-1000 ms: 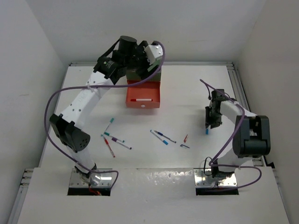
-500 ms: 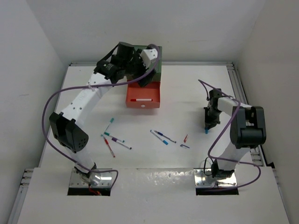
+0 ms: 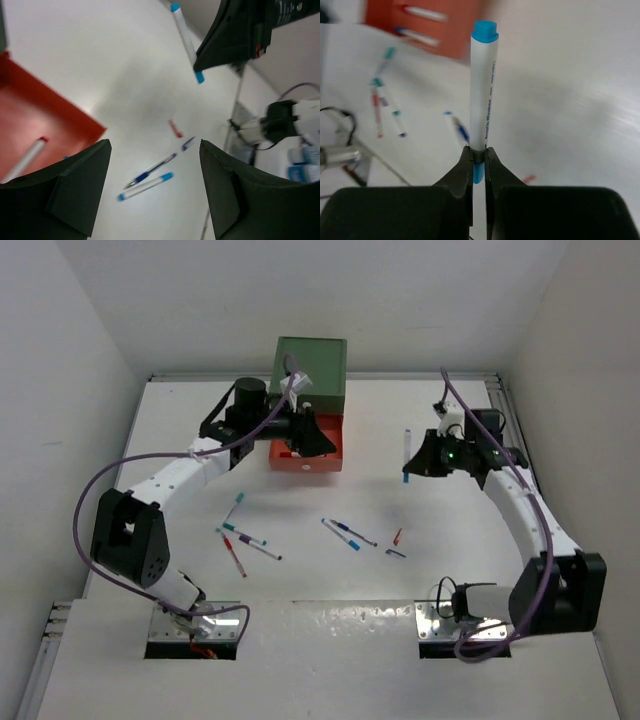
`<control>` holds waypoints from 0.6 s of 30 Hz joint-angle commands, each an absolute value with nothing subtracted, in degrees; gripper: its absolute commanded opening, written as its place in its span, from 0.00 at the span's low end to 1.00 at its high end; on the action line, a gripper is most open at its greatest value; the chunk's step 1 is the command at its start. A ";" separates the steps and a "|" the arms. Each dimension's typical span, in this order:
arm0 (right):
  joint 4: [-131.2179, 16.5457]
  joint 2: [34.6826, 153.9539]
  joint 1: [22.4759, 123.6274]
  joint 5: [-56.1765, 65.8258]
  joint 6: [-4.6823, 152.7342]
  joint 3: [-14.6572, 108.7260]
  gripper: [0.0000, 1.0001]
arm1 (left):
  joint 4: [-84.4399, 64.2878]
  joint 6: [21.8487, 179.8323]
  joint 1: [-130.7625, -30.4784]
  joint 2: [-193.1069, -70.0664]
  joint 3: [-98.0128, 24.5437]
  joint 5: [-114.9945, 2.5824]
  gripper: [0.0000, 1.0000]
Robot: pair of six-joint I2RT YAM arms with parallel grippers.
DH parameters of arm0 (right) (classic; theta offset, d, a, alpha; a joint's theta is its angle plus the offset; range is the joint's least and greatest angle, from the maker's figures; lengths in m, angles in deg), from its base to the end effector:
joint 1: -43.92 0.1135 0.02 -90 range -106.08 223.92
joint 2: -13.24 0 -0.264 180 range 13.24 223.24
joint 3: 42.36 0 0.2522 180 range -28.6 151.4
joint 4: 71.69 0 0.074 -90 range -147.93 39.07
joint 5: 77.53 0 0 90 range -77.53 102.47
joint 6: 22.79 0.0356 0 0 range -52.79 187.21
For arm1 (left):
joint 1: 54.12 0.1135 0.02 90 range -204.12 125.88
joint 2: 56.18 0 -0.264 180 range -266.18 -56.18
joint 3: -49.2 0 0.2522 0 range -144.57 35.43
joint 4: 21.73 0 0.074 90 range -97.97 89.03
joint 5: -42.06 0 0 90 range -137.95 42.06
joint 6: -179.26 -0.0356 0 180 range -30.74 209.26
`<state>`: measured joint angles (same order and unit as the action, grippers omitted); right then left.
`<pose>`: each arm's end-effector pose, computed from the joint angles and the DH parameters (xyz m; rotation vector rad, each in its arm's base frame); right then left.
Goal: Sort the stationery into containers
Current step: Pick up the pen from the center of the board.
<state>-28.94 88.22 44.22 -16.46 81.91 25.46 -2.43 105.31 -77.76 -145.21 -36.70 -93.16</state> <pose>0.2694 0.0186 0.2566 0.0772 2.4260 0.7331 0.3187 -0.1671 0.3259 0.6762 1.9239 -1.2157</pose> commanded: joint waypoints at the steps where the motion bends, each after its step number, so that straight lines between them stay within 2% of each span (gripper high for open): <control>1: -35.07 84.43 50.75 -30.24 86.18 29.49 0.00 | -25.42 124.75 -78.38 -145.20 -34.79 -102.52 0.78; 7: -41.48 83.11 57.97 -32.53 96.65 31.87 0.00 | -38.72 137.50 -80.13 -146.79 -35.84 -103.49 0.83; 18: -44.30 82.93 63.17 -33.24 99.38 34.42 0.00 | -34.17 135.84 -82.86 -149.34 -38.21 -100.86 0.83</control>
